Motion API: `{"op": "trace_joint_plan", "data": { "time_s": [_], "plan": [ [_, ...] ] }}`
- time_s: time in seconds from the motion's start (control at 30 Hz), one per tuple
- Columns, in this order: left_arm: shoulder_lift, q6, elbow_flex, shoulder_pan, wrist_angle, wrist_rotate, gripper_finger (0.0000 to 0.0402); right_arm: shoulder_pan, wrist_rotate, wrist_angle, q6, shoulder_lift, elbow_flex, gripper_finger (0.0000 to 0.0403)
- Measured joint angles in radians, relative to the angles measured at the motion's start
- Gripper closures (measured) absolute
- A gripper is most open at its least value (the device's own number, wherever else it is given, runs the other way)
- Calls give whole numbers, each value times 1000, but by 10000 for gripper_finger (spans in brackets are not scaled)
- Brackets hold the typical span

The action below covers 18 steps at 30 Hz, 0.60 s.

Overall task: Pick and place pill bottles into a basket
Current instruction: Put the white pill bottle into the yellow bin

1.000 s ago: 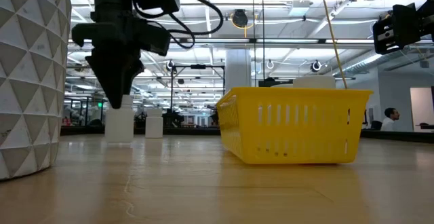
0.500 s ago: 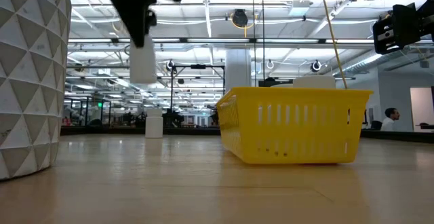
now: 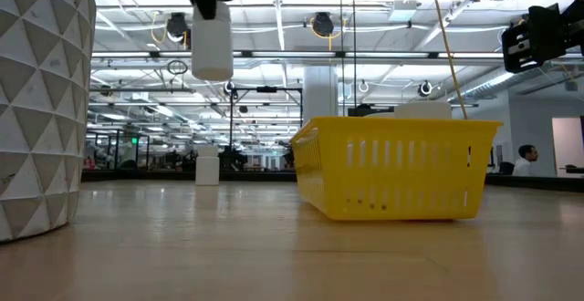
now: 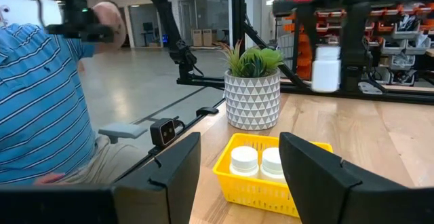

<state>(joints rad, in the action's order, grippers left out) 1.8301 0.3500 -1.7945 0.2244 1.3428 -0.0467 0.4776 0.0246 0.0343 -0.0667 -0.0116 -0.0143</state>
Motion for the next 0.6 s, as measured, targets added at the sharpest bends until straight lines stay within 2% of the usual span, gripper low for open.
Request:
{"op": "trace_joint_plan", "data": {
  "time_s": [0.33,0.47,0.6],
  "plan": [
    [296,-114,-345,49,23,16,237,0,0,3,0,0,0,209],
    [376,-133,-413,73,19,12,237,0,0,3,0,0,0,209],
    [425,-136,-419,95,-19,-5,237,0,0,3,0,0,0,209]
  ]
}}
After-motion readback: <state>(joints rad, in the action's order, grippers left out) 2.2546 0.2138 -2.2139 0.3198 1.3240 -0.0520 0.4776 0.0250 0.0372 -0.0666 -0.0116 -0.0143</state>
